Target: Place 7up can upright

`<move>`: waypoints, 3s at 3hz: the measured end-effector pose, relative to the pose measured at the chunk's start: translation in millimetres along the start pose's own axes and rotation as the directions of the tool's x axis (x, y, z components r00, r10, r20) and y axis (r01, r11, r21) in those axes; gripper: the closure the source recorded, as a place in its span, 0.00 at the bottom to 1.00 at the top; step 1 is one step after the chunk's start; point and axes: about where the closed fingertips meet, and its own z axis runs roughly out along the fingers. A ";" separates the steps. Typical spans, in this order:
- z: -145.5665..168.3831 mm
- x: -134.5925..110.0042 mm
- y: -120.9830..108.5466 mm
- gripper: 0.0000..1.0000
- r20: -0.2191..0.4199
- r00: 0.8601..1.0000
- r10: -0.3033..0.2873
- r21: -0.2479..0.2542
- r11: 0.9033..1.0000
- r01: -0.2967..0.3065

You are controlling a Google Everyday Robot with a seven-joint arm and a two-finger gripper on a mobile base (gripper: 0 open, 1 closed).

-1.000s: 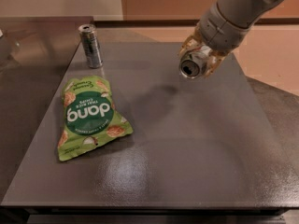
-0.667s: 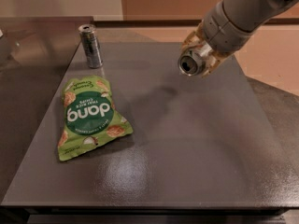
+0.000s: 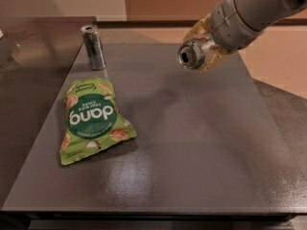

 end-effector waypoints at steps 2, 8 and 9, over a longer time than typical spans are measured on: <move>-3.7 0.3 -14.2 1.00 0.040 0.992 0.123 0.046 0.991 -0.125; 0.6 14.8 -17.9 1.00 0.527 0.549 0.649 0.076 0.607 -0.791; 7.6 15.2 -18.5 1.00 0.580 0.442 0.684 0.030 0.524 -0.851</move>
Offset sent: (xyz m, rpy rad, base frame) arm 0.0074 0.0021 0.0087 0.0827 0.0198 -0.0623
